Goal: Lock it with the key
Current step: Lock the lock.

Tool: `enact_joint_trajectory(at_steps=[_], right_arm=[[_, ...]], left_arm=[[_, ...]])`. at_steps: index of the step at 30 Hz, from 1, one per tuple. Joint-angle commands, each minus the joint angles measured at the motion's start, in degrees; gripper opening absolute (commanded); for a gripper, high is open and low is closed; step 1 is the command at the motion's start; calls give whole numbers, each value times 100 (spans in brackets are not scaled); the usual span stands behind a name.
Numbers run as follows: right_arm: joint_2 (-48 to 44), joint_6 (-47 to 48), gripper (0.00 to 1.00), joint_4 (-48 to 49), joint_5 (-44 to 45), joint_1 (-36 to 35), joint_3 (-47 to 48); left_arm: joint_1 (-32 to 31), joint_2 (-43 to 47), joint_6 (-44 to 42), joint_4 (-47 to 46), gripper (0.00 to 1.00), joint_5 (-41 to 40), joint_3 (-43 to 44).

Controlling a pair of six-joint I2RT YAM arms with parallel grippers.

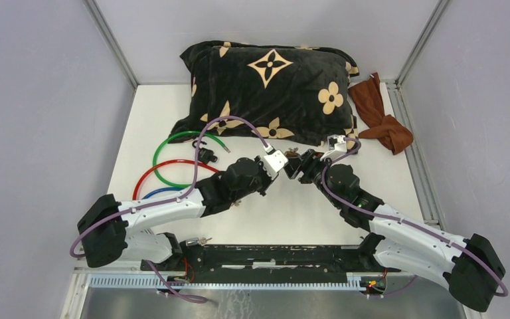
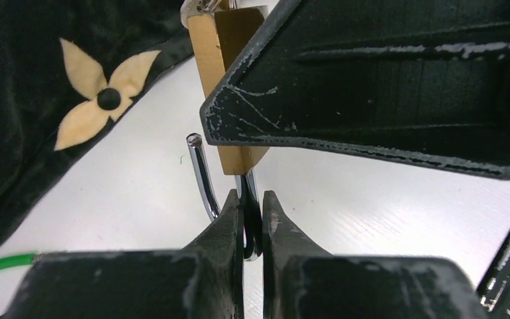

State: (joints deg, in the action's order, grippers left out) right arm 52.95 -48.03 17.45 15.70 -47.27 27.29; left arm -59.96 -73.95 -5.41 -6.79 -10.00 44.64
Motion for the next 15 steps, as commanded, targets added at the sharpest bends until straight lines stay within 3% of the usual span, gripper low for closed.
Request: enact_joint_trajectory(at_steps=[1,3,5,7,11,15], right_arm=[[-520,983,27,819,-460,-84,106],[-753,1990,69,652,-946,2,133],[-960,2954,97,-212,-1522,169,415],[-1203,3795,98,-1222,-2074,347,764],[-1811,4752,98,-2267,-3417,408,947],[-1984,5445,98,-2658,-4550,414,1055]], left_arm=[[130,413,86,-57,2,578,275],[244,567,209,167,2,905,314],[466,750,340,387,2,1750,359],[750,954,492,806,2,2579,443],[1346,1364,522,1554,2,4184,554],[1468,1743,-5,2304,2,4810,579]])
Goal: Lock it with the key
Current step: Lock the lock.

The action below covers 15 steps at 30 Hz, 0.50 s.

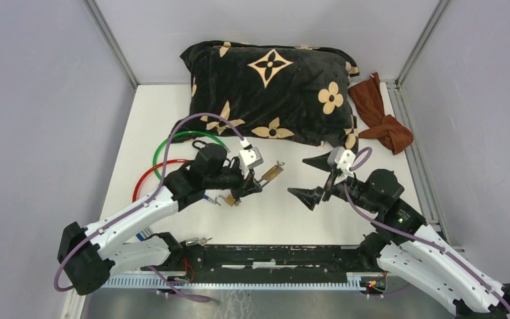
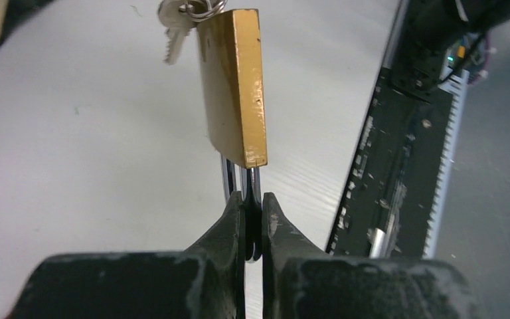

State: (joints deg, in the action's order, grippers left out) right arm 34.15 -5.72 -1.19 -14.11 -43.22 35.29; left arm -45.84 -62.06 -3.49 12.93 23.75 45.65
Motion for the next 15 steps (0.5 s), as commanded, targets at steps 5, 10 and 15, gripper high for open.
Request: enact_joint_trajectory(at_steps=[5,10,15], right_arm=[[753,1723,98,-1374,-1832,8,807],[1538,2160,96,-1182,-2741,-2,1089],[1600,1899,88,-221,-3504,-77,668]], left_arm=[[56,664,-1143,1458,2,2073,711],[58,775,-1453,1818,2,2174,763],[57,883,-1516,1816,2,2122,723]])
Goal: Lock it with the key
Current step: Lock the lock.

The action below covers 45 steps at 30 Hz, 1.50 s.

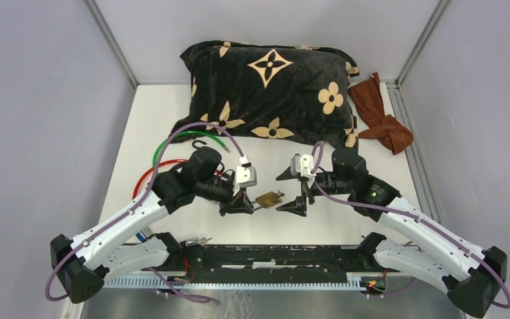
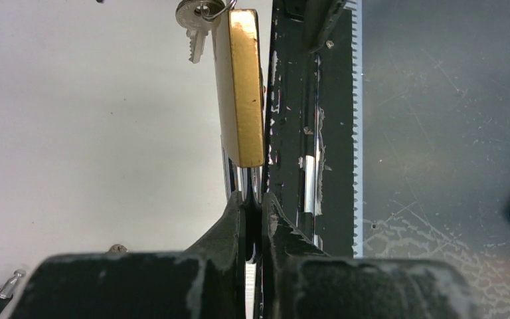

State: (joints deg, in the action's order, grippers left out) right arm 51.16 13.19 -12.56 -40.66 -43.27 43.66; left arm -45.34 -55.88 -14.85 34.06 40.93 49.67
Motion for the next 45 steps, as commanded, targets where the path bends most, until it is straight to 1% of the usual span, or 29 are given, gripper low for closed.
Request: enact_joint_trajectory(at_steps=[1,3,5,7,8,10,13,15,16,19,21,22,24,25,26,27,29,32,36,38,43,45], right_arm=[[-94,-92,87,1092,-837,-106,-259],[-26,-474,85,1711,-812,-330,-479],[102,-577,83,1834,-689,-485,-490],[312,-528,79,1651,-561,-623,-388],[389,-503,76,1565,-542,-654,-330],[521,-553,66,1566,-554,-672,-284],[588,-615,32,1577,-503,-694,-229],[584,-616,4,1527,-336,-693,-226],[581,-608,0,1467,-192,-685,-226],[544,-683,0,1466,50,-690,-235],[444,-904,0,1676,255,-683,-256],[340,-1068,0,1847,345,-676,-310],[109,-1386,0,2335,427,-648,-464],[15,-1582,0,2582,446,-627,-523],[-86,-1738,0,2764,439,-602,-561],[-171,-1823,0,2889,445,-588,-582],[-382,-1997,0,3073,477,-546,-608],[-664,-2204,0,3481,438,-471,-708],[-818,-2560,0,4194,196,-455,-861],[-787,-2634,0,4393,92,-455,-885],[-708,-2693,0,4453,6,-455,-816],[-695,-2695,0,4454,6,-453,-806]], left_arm=[[1,268,-382,-303,2,419,305],[8,260,-382,-331,2,459,266],[7,238,-383,-351,2,471,254],[9,222,-376,-401,2,485,274],[1,219,-384,-415,2,493,284],[-1,204,-387,-418,2,494,297],[-9,209,-363,-418,2,509,289],[-4,221,-344,-423,2,526,289],[-6,232,-299,-456,2,533,289],[7,286,-57,-617,2,565,268],[7,349,157,-741,2,494,219],[3,386,286,-810,9,419,174],[9,529,498,-912,42,233,70],[16,595,615,-983,53,115,20],[32,673,714,-1029,61,-34,-17],[47,759,802,-1084,66,-183,-45],[93,929,918,-1185,71,-509,-54],[124,1215,1006,-1371,73,-644,-109],[129,1498,1672,-1964,75,-674,-373],[140,1520,1922,-2197,71,-641,-439],[145,1570,2134,-2446,52,-319,-396],[143,1569,2102,-2378,49,-10,-337]])
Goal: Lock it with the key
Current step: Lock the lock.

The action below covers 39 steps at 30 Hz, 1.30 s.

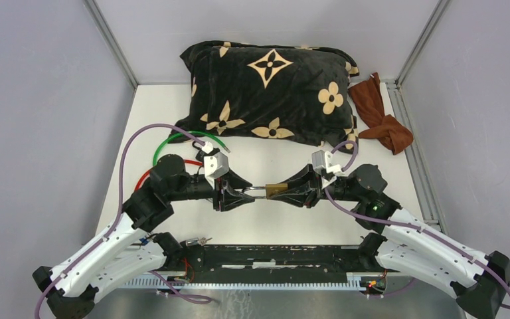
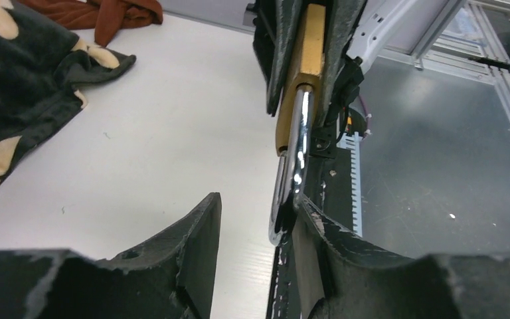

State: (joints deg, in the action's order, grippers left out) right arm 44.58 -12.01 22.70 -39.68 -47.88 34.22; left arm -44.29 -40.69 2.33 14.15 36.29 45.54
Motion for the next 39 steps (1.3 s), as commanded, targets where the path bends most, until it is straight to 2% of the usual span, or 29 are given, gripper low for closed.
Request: enact_joint_trajectory(at_steps=[1,2,4,5,7,8,11,15,17,20,24,28,29,32,34,39], right_arm=[[-28,-160,0,923,-97,8,138],[-15,-153,0,913,-108,7,146],[-9,-154,0,903,-136,11,160],[4,-156,0,903,-153,7,164],[22,-155,0,888,-150,7,173],[47,-157,0,871,-130,7,181],[186,-336,0,1063,-170,-7,147],[421,-812,0,2037,-261,-101,-143],[522,-883,0,2183,-385,-171,-135],[518,-914,0,2299,-680,-213,-114],[367,-421,0,1584,-1117,-213,59],[66,1474,0,-1090,-455,-201,686],[-27,1683,0,-1369,-255,-181,757],[-156,1859,0,-1662,-220,-134,828],[-117,1891,0,-1751,-291,-134,893],[141,1005,0,-713,-838,-142,690]], left_arm=[[40,52,373,-328,48,544,100],[35,64,354,-265,48,569,118],[39,85,322,-182,41,534,137],[39,95,339,-181,32,503,137],[41,112,450,-248,6,443,131],[43,99,518,-317,2,443,131],[37,4,850,-703,2,504,81],[34,-304,1496,-1743,2,507,35],[13,-403,1521,-2031,2,445,42],[17,-420,1119,-1892,2,124,35],[25,-289,333,-1552,2,-133,-12],[18,-145,-1088,-559,2,-2,196],[24,-123,-1331,-261,2,-9,288],[22,-98,-1604,321,2,17,528],[19,-78,-1593,372,2,43,561],[17,-66,-882,-456,2,218,256]])
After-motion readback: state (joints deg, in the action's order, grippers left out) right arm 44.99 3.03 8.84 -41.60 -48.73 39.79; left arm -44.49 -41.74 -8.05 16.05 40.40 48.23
